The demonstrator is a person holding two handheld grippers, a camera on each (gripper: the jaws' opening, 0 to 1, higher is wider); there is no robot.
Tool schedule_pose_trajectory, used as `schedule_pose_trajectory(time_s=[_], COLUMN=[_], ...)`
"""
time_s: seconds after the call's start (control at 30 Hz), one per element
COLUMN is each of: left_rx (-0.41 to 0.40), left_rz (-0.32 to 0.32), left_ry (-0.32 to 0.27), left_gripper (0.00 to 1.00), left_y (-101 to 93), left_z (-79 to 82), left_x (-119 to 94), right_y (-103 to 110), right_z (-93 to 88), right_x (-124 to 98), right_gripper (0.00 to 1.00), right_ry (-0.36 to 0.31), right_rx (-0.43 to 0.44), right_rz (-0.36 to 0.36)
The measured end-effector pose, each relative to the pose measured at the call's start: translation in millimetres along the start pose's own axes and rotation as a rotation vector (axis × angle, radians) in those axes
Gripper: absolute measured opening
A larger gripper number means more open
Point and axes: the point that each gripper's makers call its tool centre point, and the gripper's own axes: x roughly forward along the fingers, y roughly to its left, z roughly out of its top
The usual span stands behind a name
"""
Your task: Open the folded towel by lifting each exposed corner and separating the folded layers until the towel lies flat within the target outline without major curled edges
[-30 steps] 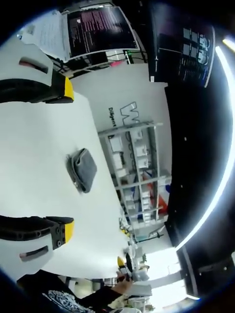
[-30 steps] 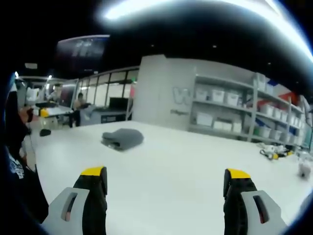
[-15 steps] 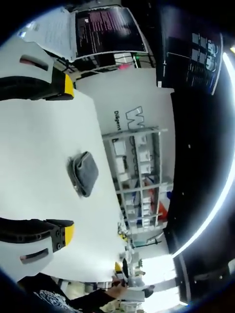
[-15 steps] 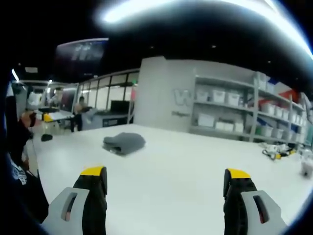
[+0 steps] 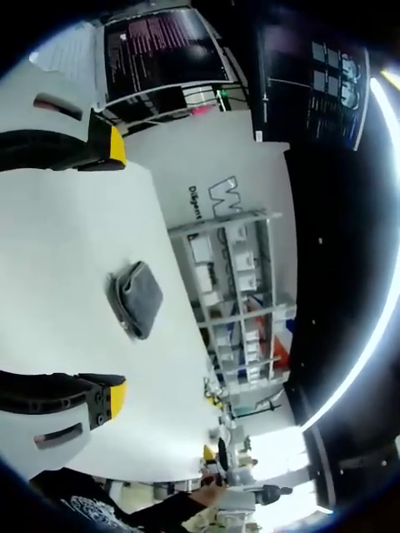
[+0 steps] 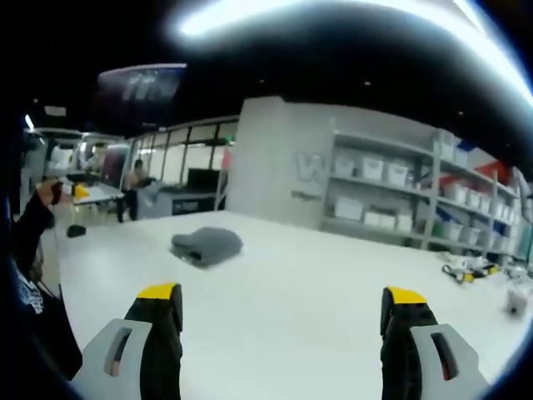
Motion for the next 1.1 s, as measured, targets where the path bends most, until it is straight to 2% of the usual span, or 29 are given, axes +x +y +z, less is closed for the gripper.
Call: schedule_pose_trajectory(time_s=[0.2,0.5,0.7,0.83,0.9,1.1], left_rx=[0.020,0.054,0.066,0.054,0.028,0.028], left_rz=[-0.023,-0.032,-0.040,-0.067,-0.084,-0.079], left_ry=[0.008,-0.016,-0.026,-0.036,-0.037,-0.010], left_gripper=[1.00,1.00,1.00,1.00,0.99,0.99], left_y=[-2.8,-1.3,0.6,-0.5,1.0,6.3], left_z=[2.4,21.5,28.9,32.4,29.4,17.9], left_x=[4.1,5.0,7.8,13.4,21.1,31.7], right_y=[-0.6,-4.0,-6.4,-7.8,-8.4,-9.4], right_z=[10.5,38.1,45.5,48.5,47.6,44.4], right_x=[2.5,2.1,5.2,10.1,13.8,20.9], right_gripper=[1.00,1.00,1.00,1.00,1.00,1.00], right_ry=[0.012,-0.017,-0.026,-0.035,-0.032,-0.015], right_rx=[-0.045,-0.093,-0.103,-0.089,-0.086,-0.096], right_rz=[0.007,0.002,-0.001,0.011,0.010,0.006])
